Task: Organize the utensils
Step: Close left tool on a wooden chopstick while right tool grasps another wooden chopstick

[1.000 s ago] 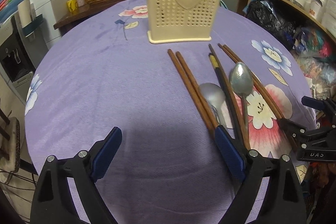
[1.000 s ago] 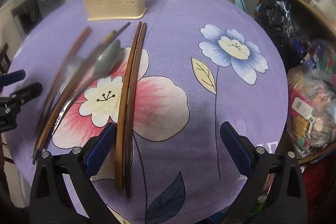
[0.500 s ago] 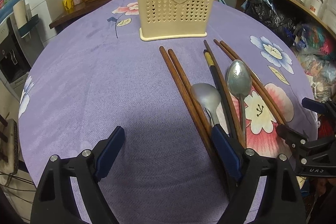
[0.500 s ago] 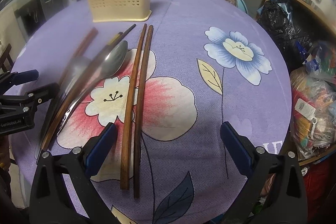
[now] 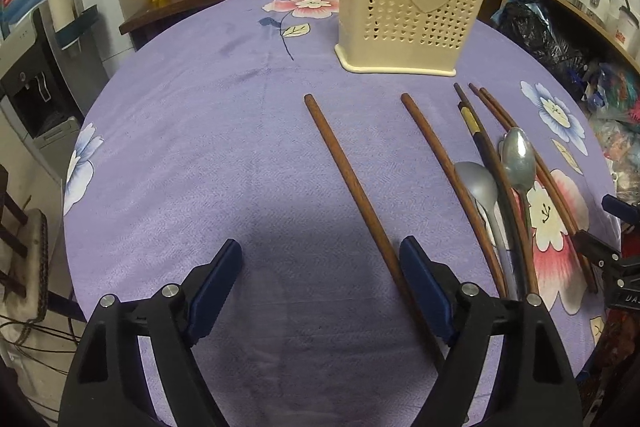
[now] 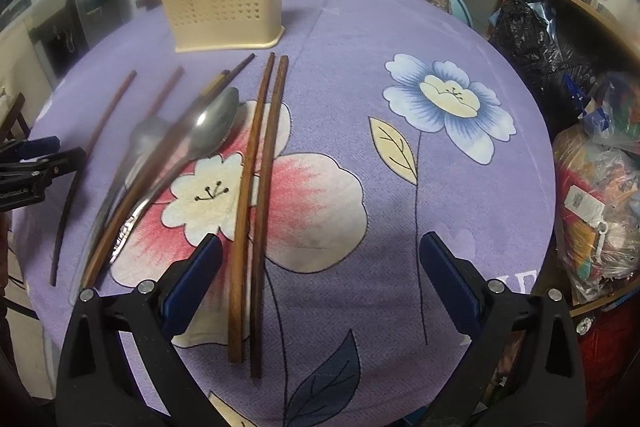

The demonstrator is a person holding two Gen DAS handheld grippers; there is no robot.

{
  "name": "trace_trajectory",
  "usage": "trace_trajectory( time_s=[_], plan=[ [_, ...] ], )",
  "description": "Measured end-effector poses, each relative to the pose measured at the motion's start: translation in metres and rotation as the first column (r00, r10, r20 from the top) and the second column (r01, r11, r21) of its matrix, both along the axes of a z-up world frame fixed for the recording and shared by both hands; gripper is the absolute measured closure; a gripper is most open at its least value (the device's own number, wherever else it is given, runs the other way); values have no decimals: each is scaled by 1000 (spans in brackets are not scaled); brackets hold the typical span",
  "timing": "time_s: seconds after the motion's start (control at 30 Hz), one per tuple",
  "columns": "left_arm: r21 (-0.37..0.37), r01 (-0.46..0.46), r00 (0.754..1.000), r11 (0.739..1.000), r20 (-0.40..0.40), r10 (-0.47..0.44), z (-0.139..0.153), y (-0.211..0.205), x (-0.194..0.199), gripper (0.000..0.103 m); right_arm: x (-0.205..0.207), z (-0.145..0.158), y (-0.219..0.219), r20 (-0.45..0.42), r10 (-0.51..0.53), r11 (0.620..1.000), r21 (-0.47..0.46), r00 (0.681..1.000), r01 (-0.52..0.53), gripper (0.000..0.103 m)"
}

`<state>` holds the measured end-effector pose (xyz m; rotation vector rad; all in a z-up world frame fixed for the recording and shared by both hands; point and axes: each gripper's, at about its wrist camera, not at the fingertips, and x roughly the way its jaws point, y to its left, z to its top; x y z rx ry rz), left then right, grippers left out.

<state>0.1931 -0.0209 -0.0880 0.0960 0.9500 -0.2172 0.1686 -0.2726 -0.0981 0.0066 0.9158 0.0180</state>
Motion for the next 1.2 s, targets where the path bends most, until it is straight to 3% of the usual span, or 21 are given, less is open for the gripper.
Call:
trace_trajectory(
  time_s=[0.27, 0.37, 0.5, 0.77, 0.97, 1.2],
  plan=[
    [-21, -18, 1000, 1000, 17, 19, 10, 4, 18, 24, 32, 13, -18, 43, -20, 994, 106, 999, 15, 6],
    [-42, -31, 999, 999, 18, 32, 12, 3, 28, 34, 52, 16, -15, 44, 4, 994, 107, 999, -9, 8],
    [-49, -39, 999, 998, 20, 40, 13, -1, 39, 47, 77, 24, -10, 55, 39, 989, 141, 998, -46, 34],
    [-39, -53, 999, 998, 2, 53, 9, -6, 52, 56, 124, 20, 9, -5, 101, 986, 131, 995, -99, 67],
    [-32, -65, 998, 997, -4, 65, 6, -4, 55, 57, 137, 10, 15, -33, 115, 989, 102, 993, -111, 79],
    [-40, -66, 998, 997, -3, 66, 6, -4, 60, 58, 144, 11, 19, -45, 120, 988, 107, 992, -115, 80]
  ],
)
